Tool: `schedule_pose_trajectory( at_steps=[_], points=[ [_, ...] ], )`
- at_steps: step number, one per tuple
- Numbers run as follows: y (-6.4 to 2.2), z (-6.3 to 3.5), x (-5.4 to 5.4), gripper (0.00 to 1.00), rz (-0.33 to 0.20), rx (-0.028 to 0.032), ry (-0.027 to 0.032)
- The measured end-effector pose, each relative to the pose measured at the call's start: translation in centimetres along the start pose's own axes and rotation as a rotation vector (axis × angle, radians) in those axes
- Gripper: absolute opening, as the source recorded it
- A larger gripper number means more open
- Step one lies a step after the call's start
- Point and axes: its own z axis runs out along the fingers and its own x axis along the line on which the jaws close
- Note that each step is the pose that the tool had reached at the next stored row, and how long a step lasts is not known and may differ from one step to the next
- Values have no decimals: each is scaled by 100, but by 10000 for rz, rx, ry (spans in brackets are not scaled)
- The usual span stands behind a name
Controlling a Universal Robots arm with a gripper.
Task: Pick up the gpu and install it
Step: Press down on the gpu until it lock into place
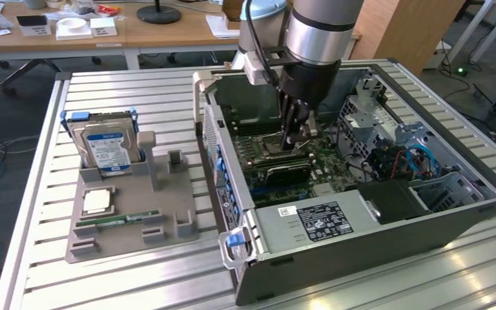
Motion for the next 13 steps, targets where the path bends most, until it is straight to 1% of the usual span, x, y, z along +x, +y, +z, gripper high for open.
schedule_pose_trajectory(
  at_steps=[10, 13],
  points=[
    [2, 180, 3, 11, 0, 0, 0],
    [2, 193, 3, 11, 0, 0, 1]
  ],
)
